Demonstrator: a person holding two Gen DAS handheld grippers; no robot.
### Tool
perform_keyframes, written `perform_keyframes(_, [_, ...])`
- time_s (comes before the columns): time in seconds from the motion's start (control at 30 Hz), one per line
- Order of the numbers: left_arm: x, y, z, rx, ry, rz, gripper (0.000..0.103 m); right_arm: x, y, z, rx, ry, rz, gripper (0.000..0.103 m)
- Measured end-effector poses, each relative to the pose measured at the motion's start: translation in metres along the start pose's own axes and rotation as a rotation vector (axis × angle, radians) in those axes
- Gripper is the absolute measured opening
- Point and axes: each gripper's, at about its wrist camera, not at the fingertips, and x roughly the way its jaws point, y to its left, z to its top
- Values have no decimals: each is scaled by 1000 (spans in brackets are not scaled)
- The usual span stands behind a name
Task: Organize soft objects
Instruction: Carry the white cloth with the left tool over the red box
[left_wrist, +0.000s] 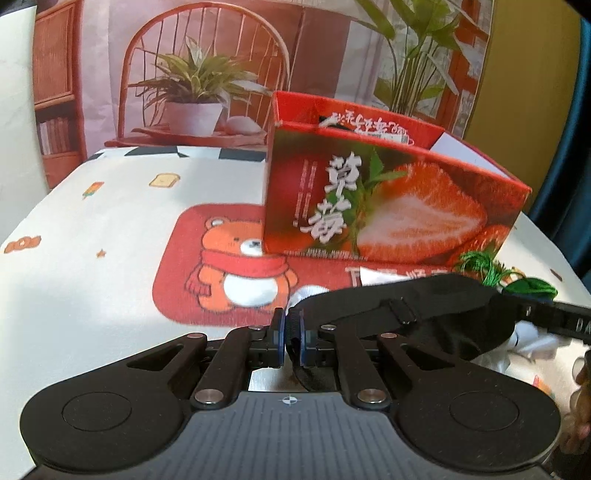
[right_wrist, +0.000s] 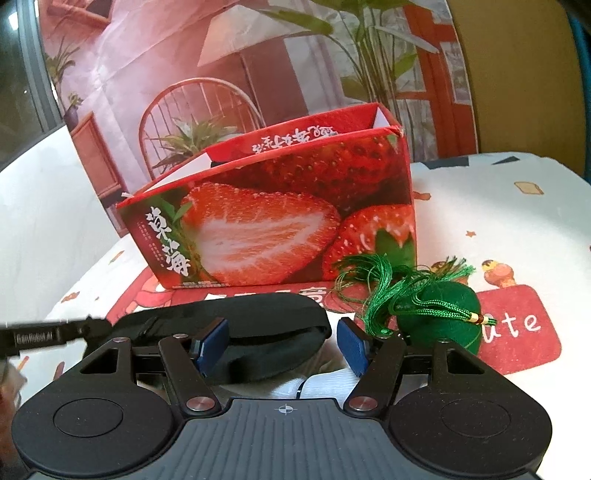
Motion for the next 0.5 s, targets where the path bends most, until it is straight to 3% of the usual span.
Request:
perform_keyframes(0.3, [6, 6, -10, -13, 27, 11, 8, 20, -12, 10, 83, 41, 39, 62])
perform_keyframes(0.5, [9, 8, -12, -38, 43, 7, 8, 19, -9, 8, 75, 67, 59, 47])
